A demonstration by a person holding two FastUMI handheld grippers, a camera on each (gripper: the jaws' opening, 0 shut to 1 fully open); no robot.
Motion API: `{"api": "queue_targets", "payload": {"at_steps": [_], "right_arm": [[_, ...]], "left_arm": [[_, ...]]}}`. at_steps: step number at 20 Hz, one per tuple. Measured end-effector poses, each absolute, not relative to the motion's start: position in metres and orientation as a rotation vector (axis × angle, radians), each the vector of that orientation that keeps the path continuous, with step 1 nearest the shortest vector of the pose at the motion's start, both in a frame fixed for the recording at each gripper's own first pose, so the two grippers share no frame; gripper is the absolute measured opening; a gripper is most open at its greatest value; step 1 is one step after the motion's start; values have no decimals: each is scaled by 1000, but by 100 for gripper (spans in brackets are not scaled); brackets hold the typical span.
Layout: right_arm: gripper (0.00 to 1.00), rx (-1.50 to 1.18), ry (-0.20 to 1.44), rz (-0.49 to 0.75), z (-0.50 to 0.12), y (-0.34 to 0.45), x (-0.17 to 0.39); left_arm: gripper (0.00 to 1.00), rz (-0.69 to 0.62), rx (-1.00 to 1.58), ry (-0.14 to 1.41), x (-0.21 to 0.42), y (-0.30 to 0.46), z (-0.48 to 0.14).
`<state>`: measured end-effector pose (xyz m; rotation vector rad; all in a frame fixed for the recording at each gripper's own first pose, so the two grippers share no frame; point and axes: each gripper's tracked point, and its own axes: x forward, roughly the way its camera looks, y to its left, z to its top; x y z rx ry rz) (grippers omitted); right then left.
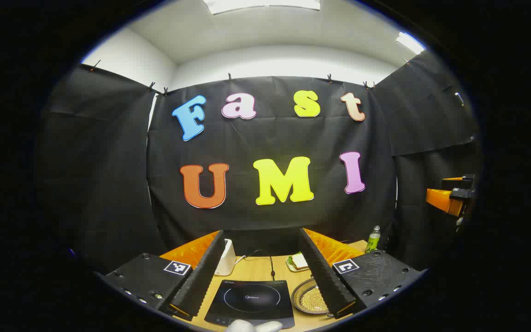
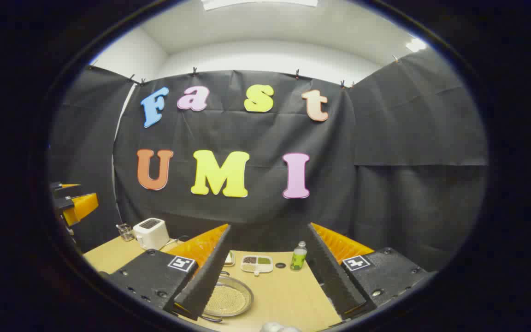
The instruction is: First push the handle of the pot to place it horizontally, then grasp the pot with both hands and set it on the induction cooktop.
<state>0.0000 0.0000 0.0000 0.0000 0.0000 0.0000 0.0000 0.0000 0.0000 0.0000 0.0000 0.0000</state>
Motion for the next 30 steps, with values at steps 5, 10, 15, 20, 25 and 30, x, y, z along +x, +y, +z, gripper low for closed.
{"api": "queue_targets", "payload": {"at_steps": [5,10,15,20,25,30], "right_arm": [[100,7,6,2,-2,5,0],[96,5,11,-11,-4,6,-1],[96,10,16,-1,-8,14,-2],[68,25,33,80,-8,34,-5],[3,69,113,233,-24,68,-6],[0,132,269,326,-76,99,6]], "left_arm": [[96,8,0,-1,3,6,-1],[89,6,4,0,2,9,-3],[89,3,11,-3,1,11,-5],[96,6,17,3,-1,14,-11],[96,13,18,-2,-3,17,-13],[96,35,11,2,-6,24,-17]]}}
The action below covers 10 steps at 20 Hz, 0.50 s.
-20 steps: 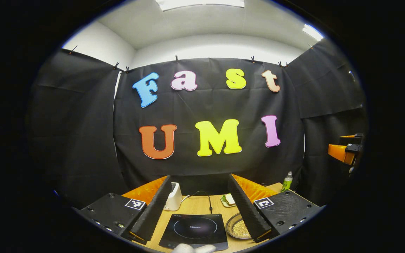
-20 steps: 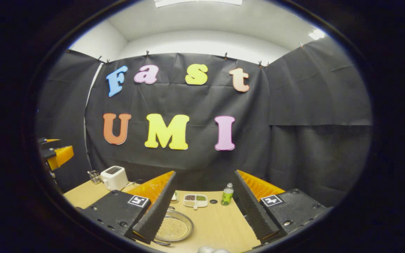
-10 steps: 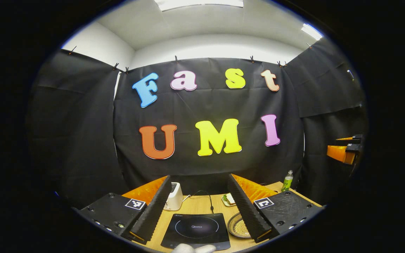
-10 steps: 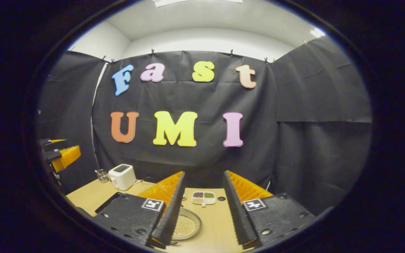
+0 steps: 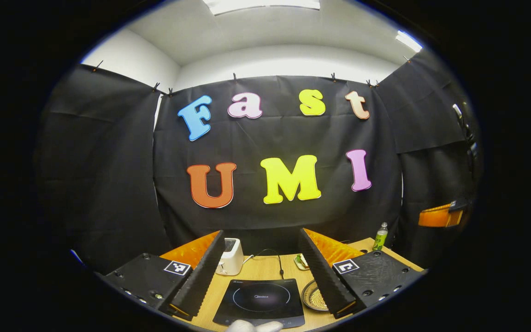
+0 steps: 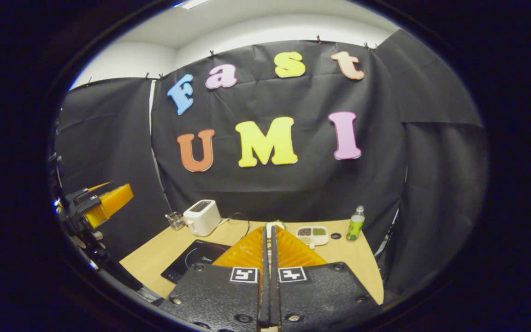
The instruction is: First push the handle of the pot to place it horizontally, then grasp the pot with both hands and set it on the induction cooktop.
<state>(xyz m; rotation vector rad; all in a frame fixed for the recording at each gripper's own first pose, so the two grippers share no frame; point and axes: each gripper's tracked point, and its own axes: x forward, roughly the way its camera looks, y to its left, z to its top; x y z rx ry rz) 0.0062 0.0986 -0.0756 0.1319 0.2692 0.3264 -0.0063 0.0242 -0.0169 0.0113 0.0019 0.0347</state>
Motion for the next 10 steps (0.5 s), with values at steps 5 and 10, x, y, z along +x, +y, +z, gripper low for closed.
{"api": "queue_targets", "payload": {"at_steps": [5,10], "right_arm": [[4,100,450,414,-159,149,7],[4,81,583,470,-229,186,0]], "left_arm": [[96,54,13,20,-7,30,-27],[96,72,2,22,-10,36,-27]]}}
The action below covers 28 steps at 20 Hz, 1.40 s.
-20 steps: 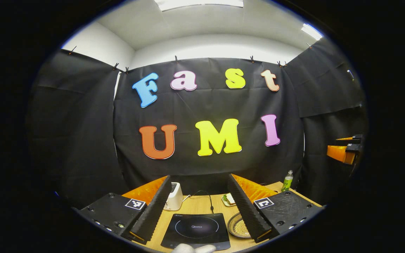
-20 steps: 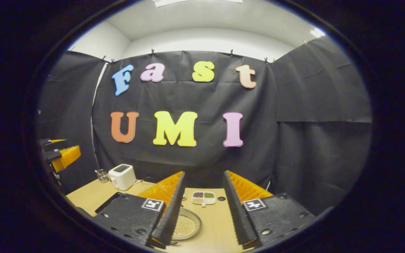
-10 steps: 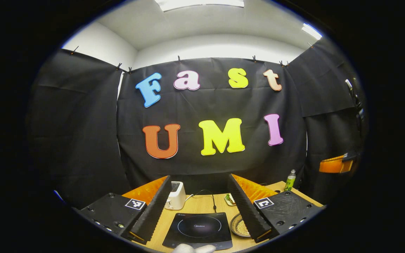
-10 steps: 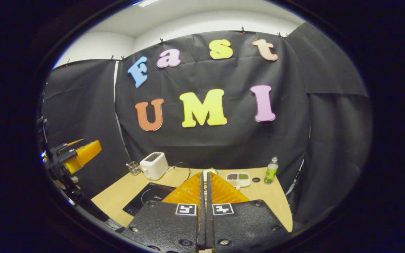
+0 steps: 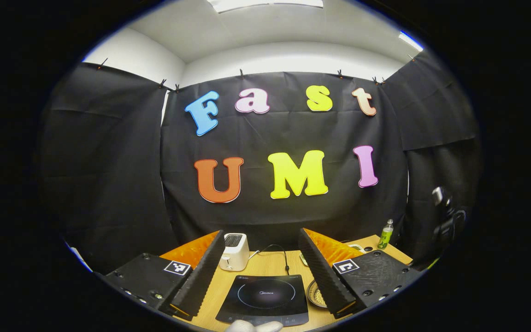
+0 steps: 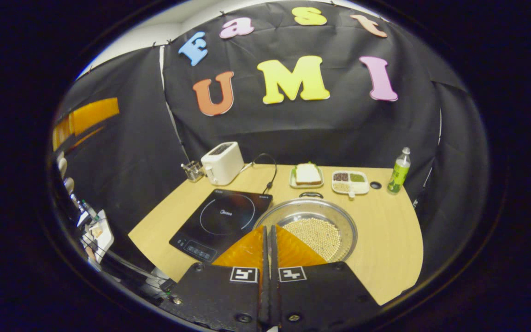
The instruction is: First push the handle of the pot to place it horizontally, then grasp the pot with both hands and set it on the induction cooktop.
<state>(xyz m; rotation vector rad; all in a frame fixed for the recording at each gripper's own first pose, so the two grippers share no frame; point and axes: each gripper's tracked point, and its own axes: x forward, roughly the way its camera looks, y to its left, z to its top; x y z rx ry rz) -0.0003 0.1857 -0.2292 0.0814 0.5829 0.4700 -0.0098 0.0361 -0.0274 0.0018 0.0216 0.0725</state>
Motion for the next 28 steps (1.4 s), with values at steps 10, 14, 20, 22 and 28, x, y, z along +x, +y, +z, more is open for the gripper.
{"api": "queue_targets", "payload": {"at_steps": [10,14,20,22,28], "right_arm": [[4,-13,817,523,-360,220,-23],[4,-20,895,514,-398,223,-28],[4,-18,924,511,-411,222,-25],[4,-19,921,509,-412,223,-23],[4,-25,934,484,-417,212,-19]], "left_arm": [[96,85,22,72,-15,42,-48],[96,88,13,85,-13,42,-49],[96,104,13,91,-11,49,-51],[96,106,10,98,-10,51,-53],[96,104,14,106,-10,47,-54]]}}
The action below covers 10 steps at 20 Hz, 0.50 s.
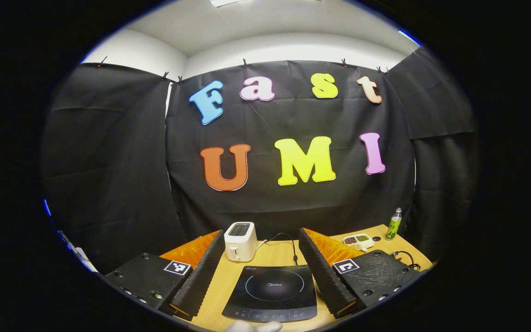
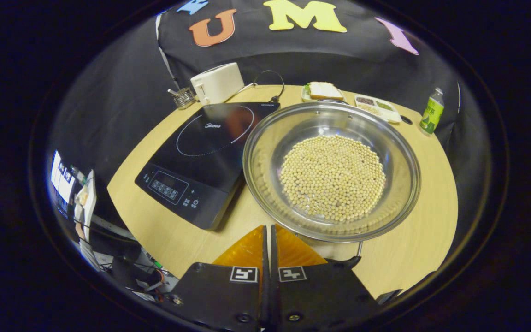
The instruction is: First push the handle of the pot to place it horizontally, then grasp the pot with both hands and set it on the induction cooktop.
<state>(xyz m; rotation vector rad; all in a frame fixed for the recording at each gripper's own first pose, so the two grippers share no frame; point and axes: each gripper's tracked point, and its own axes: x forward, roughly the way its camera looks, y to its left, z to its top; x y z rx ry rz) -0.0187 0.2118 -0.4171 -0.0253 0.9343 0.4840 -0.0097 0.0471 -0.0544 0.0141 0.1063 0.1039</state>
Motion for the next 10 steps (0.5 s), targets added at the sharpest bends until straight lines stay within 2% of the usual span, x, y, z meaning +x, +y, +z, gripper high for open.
{"api": "queue_targets", "payload": {"at_steps": [7,8,10], "right_arm": [[3,-17,959,456,-427,190,-21],[0,-14,962,447,-428,184,-21],[4,-17,962,427,-427,172,-19]], "left_arm": [[96,101,12,104,-5,44,-54],[96,102,11,103,-5,44,-53],[96,102,9,102,-4,43,-52]]}}
